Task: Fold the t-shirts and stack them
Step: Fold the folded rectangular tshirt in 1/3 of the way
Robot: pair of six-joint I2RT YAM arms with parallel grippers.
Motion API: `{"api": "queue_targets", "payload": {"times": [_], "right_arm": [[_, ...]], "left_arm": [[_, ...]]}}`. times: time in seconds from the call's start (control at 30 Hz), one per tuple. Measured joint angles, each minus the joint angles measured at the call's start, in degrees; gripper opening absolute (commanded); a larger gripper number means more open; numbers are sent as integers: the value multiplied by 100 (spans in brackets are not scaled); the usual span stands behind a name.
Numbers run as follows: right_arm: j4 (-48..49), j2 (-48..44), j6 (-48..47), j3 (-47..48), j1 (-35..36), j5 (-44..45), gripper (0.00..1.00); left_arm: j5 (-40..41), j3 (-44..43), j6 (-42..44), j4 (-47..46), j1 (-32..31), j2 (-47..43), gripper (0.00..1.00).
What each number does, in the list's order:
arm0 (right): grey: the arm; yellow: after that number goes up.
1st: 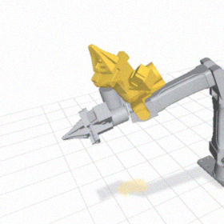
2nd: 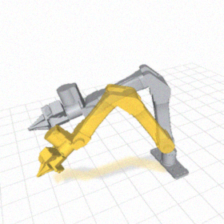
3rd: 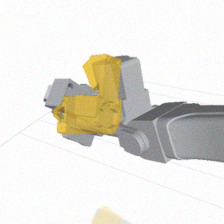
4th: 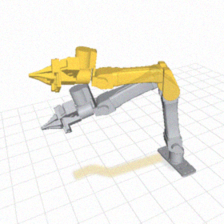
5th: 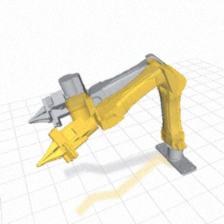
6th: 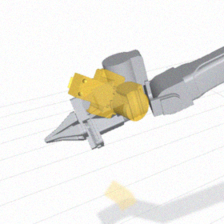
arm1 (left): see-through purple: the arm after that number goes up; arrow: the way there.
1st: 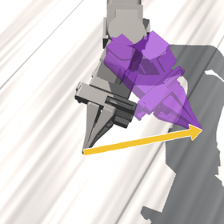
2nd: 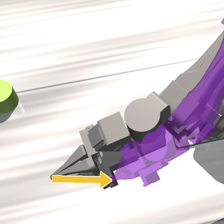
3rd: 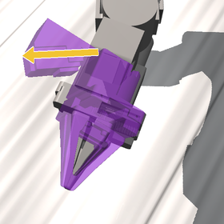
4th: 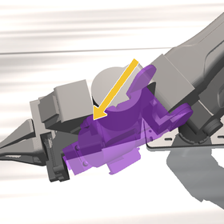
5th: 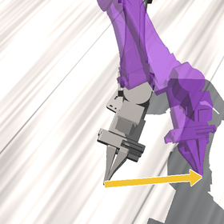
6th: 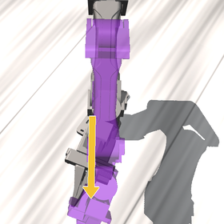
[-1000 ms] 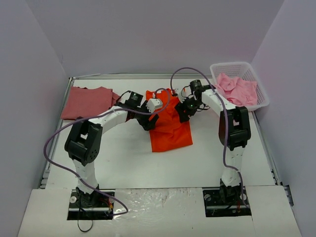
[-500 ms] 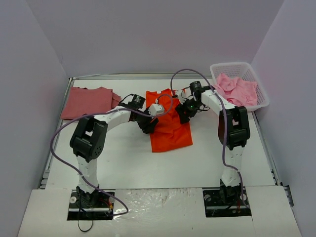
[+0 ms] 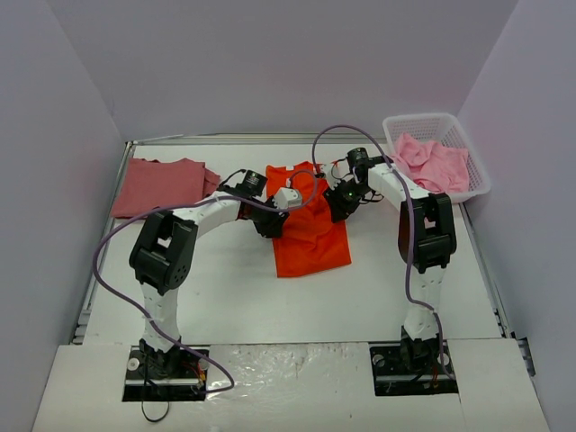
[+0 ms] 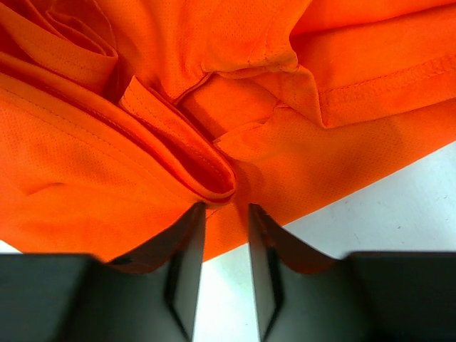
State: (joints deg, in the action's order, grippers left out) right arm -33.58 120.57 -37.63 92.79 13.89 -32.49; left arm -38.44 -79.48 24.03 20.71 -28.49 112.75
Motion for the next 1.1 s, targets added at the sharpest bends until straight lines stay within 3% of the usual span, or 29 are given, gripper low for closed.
{"api": "queue_targets", "payload": {"times": [0.1, 0.4, 0.57, 0.97, 1.1], "right_arm": [[-7, 0, 2, 0, 0, -13, 13], [-7, 0, 11, 0, 0, -44, 1], [-17, 0, 26, 0, 0, -83, 21], [-177, 33, 26, 127, 0, -317, 31], [-205, 186, 22, 199, 0, -363, 40]], "left_arm": [[-31, -2, 4, 26, 0, 0, 17], [-52, -4, 81, 208, 0, -24, 17], [-48, -59, 92, 308, 0, -68, 17], [-31, -96, 107, 339, 0, -85, 17], [-31, -98, 109, 343, 0, -85, 16]]}}
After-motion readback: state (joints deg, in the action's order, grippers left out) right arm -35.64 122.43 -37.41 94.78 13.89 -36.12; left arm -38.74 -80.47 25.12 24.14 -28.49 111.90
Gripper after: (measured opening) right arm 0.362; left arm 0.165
